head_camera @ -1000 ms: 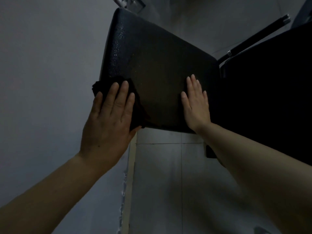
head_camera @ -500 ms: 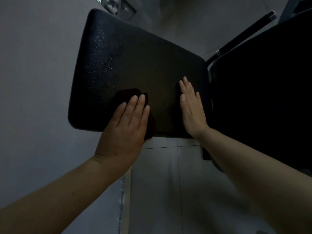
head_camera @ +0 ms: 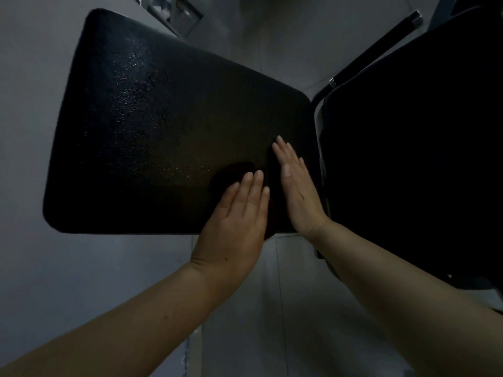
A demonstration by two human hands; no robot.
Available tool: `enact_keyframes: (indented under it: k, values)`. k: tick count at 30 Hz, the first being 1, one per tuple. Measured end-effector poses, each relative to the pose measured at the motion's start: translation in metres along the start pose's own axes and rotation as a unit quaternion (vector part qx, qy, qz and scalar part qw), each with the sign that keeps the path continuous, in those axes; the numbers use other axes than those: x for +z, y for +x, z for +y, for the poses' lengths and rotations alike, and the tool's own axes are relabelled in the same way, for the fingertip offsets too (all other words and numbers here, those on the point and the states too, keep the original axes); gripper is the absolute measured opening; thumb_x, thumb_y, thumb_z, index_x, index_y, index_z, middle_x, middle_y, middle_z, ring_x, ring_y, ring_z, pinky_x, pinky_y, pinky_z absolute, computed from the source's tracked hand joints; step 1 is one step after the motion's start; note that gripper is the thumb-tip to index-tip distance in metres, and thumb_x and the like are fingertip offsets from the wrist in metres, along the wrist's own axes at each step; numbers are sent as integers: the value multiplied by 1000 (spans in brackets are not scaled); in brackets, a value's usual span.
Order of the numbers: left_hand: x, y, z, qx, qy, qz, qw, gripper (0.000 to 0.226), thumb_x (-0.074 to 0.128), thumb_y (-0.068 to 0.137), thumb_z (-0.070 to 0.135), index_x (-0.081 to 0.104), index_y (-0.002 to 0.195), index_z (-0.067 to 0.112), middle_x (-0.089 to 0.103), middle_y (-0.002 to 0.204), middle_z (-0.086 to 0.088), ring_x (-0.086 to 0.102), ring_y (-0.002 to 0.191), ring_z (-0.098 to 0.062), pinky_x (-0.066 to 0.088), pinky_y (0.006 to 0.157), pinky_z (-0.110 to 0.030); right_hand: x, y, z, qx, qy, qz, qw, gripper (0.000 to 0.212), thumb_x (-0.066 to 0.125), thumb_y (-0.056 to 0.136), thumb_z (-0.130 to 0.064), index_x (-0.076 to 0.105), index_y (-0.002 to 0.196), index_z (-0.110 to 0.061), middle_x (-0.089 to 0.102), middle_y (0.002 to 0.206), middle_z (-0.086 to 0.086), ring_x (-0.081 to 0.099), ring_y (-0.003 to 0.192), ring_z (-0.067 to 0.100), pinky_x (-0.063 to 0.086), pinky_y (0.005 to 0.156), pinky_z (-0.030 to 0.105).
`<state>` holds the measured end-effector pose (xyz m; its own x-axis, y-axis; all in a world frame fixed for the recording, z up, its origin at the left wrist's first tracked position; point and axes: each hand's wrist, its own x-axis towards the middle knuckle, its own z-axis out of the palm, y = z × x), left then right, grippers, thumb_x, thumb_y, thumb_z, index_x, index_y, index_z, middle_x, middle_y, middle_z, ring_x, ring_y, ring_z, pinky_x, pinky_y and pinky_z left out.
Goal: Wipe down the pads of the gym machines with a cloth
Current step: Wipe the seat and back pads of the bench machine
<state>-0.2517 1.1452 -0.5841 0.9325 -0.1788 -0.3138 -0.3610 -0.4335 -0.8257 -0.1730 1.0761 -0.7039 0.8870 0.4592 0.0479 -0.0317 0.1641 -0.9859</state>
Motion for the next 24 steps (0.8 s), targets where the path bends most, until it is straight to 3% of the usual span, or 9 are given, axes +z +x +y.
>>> enact_keyframes:
  k: [3,7,11,13,18,19,22,24]
  values:
    - [-3,10,10,-4,-2,-22,1000,66,14,94,39,9,142,-6,12,152,-27,18,143,-34,-3,113,-45,-4,0,2,5,27,-6,1000,68,9,91,-55,24,148,-21,14,158,-9,3,143,-2,-3,118,24]
    - [-7,22,28,12,-12,-72,997,76,9,96,45,-17,134,-15,-16,146,-33,-6,143,-40,-16,110,-53,-9,0,4,8,70,-8,997,81,9,86,-72,24,148,-21,16,157,-9,7,143,-2,-2,116,17]
    - [-11,32,36,35,-35,-103,993,67,1,94,35,-19,131,-17,-14,149,-35,-11,141,-43,-17,107,-50,-17,-2,8,11,119,-3,993,83,13,84,-75,27,146,-23,20,154,-12,13,142,-1,7,121,36]
    - [-10,34,38,44,-55,-120,990,69,4,96,38,-21,132,-16,-16,149,-34,-12,141,-43,-18,107,-50,-19,-5,12,26,132,11,991,80,15,84,-75,29,145,-25,24,151,-14,17,141,-4,10,120,39]
    - [-17,36,27,56,-179,-184,965,117,35,86,70,-45,126,-5,-40,143,-25,-33,136,-35,-21,111,-46,-16,-29,11,70,200,76,974,81,21,81,-78,36,142,-28,33,143,-22,27,131,-15,21,108,8]
    - [-20,36,19,67,-222,-198,952,121,43,83,70,-47,127,0,-44,143,-19,-37,135,-30,-20,113,-43,-13,-35,11,68,214,80,971,77,23,82,-77,37,141,-29,34,144,-21,28,132,-13,22,108,9]
    - [-34,37,-18,63,-374,-224,898,109,54,87,53,-39,132,17,-43,145,2,-38,134,-11,-16,115,-31,0,-52,5,49,176,69,981,49,30,91,-61,34,137,-42,30,150,-16,22,141,1,16,119,40]
    - [-43,36,-37,52,-368,-207,905,92,45,93,47,-34,134,21,-37,148,5,-34,135,-8,-15,114,-27,4,-58,2,44,78,73,993,53,33,92,-52,29,142,-36,18,155,-14,13,143,2,13,118,48]
